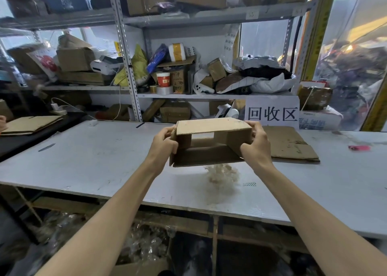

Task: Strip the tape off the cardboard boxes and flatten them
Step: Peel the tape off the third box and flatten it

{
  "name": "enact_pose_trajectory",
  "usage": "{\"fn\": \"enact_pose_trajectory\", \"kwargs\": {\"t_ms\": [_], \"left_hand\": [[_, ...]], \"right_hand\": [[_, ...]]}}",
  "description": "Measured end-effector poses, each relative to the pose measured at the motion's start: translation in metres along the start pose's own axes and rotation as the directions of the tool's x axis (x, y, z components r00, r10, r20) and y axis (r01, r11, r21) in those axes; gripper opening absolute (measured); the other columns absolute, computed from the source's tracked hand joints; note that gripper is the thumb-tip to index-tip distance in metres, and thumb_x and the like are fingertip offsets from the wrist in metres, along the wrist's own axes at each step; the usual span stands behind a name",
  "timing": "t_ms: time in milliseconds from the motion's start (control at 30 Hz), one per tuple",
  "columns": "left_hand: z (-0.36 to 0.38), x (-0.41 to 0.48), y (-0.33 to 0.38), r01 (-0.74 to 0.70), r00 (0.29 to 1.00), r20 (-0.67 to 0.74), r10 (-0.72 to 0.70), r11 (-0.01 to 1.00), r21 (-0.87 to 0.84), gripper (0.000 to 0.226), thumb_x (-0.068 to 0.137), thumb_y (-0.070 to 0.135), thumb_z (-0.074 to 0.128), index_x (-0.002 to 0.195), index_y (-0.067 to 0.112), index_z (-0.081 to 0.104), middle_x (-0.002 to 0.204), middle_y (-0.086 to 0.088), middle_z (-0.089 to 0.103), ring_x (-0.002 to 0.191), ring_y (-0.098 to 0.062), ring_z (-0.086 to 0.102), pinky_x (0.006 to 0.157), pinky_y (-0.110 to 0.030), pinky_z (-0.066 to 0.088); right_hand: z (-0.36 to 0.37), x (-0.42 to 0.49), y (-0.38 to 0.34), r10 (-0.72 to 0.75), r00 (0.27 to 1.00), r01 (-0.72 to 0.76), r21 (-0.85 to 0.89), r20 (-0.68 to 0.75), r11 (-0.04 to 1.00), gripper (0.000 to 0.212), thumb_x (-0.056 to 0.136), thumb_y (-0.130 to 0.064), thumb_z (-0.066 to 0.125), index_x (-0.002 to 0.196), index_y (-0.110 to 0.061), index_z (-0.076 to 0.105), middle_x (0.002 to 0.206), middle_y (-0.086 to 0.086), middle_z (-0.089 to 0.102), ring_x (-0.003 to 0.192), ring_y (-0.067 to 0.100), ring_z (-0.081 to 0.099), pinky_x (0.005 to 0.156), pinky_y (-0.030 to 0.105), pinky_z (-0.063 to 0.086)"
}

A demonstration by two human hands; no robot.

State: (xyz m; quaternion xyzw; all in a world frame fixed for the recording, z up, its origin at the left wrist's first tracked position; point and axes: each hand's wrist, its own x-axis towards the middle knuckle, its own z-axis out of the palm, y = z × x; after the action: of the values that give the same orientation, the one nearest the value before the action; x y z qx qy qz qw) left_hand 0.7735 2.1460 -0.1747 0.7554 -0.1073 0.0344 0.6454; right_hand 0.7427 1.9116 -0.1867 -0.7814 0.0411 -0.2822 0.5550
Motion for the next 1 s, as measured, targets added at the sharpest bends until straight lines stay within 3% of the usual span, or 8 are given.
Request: {"fn": "enact_pose_trajectory", "kwargs": {"t_ms": [133, 267, 400, 500, 633, 700, 867, 1000], "left_hand": [[-0.001, -0.002, 0.004, 0.087, 0.991, 0.123, -0.052, 0.949, -0.302, 0.058, 0.065, 0.023, 0.051, 0.120, 0.004, 0.050, 0.124, -0.010, 0.057, 0.120, -0.024, 0.049, 0.093, -0.033, 0.042], [0.001, 0.004, 0.006, 0.069, 0.990, -0.077, -0.117, 0.885, -0.460, 0.020, 0.095, 0.020, 0.048, 0.107, 0.005, 0.053, 0.108, -0.011, 0.059, 0.113, -0.028, 0.051, 0.080, -0.032, 0.044], [-0.004, 0.012, 0.008, 0.031, 0.996, -0.068, -0.065, 0.914, -0.405, 0.053, 0.090, -0.009, 0.041, 0.138, 0.014, 0.039, 0.115, -0.011, 0.053, 0.103, -0.023, 0.054, 0.088, -0.035, 0.047], [-0.007, 0.014, 0.013, -0.004, 0.997, -0.074, -0.029, 0.909, -0.416, 0.063, 0.079, -0.023, 0.031, 0.128, 0.014, 0.046, 0.109, -0.013, 0.057, 0.095, -0.024, 0.056, 0.081, -0.029, 0.049], [-0.008, 0.017, 0.012, 0.008, 0.982, -0.163, -0.093, 0.889, -0.459, 0.024, 0.096, -0.002, 0.037, 0.099, 0.012, 0.057, 0.100, -0.008, 0.064, 0.095, -0.022, 0.058, 0.086, -0.031, 0.048], [-0.008, 0.020, 0.009, 0.020, 0.971, -0.211, -0.114, 0.916, -0.402, 0.026, 0.104, 0.018, 0.040, 0.093, 0.009, 0.061, 0.094, -0.006, 0.069, 0.095, -0.020, 0.064, 0.081, -0.028, 0.053], [-0.011, 0.027, 0.002, 0.001, 0.958, -0.279, -0.070, 0.971, -0.241, 0.026, 0.105, 0.032, 0.043, 0.094, 0.012, 0.056, 0.092, -0.005, 0.069, 0.083, -0.014, 0.069, 0.065, -0.023, 0.057], [-0.016, 0.028, 0.002, 0.015, 0.964, -0.263, -0.036, 0.997, -0.081, 0.015, 0.106, 0.020, 0.039, 0.096, 0.021, 0.051, 0.096, -0.009, 0.065, 0.086, -0.021, 0.067, 0.064, -0.026, 0.056]], "right_hand": [[-0.006, 0.001, -0.010, 0.098, 0.994, -0.107, 0.276, 0.044, 0.955, 0.040, 0.065, -0.027, 0.055, 0.103, -0.017, 0.051, 0.094, 0.004, 0.061, 0.088, 0.018, 0.056, 0.066, 0.032, 0.043], [-0.009, 0.007, -0.017, 0.100, 0.987, -0.145, 0.412, 0.128, 0.900, 0.031, 0.074, -0.035, 0.057, 0.099, -0.018, 0.048, 0.100, 0.005, 0.059, 0.094, 0.021, 0.057, 0.070, 0.037, 0.048], [-0.015, 0.014, -0.021, 0.009, 0.991, -0.048, 0.293, 0.133, 0.955, 0.057, 0.085, -0.004, 0.059, 0.138, -0.018, 0.043, 0.106, -0.002, 0.052, 0.101, 0.019, 0.056, 0.076, 0.029, 0.050], [-0.017, 0.015, -0.023, -0.051, 0.976, 0.002, 0.228, 0.211, 0.974, 0.077, 0.073, 0.018, 0.047, 0.137, -0.026, 0.048, 0.117, 0.005, 0.047, 0.109, 0.020, 0.053, 0.074, 0.038, 0.057], [-0.011, 0.014, -0.021, 0.018, 0.998, -0.035, 0.302, 0.061, 0.953, 0.026, 0.083, 0.005, 0.047, 0.096, -0.015, 0.057, 0.095, 0.005, 0.061, 0.089, 0.019, 0.058, 0.072, 0.037, 0.053], [-0.009, 0.016, -0.018, 0.046, 0.999, -0.046, 0.314, 0.005, 0.948, 0.009, 0.091, -0.008, 0.049, 0.088, -0.012, 0.056, 0.093, 0.011, 0.063, 0.089, 0.025, 0.060, 0.081, 0.041, 0.051], [-0.007, 0.017, -0.018, -0.028, 0.998, 0.007, 0.327, 0.061, 0.945, 0.036, 0.099, -0.012, 0.039, 0.109, -0.035, 0.065, 0.100, -0.004, 0.070, 0.088, 0.012, 0.065, 0.063, 0.020, 0.054], [-0.010, 0.017, -0.021, 0.004, 0.996, -0.029, 0.285, 0.086, 0.958, 0.042, 0.098, -0.013, 0.036, 0.094, -0.039, 0.070, 0.082, -0.011, 0.074, 0.085, 0.013, 0.065, 0.081, 0.031, 0.049]]}}
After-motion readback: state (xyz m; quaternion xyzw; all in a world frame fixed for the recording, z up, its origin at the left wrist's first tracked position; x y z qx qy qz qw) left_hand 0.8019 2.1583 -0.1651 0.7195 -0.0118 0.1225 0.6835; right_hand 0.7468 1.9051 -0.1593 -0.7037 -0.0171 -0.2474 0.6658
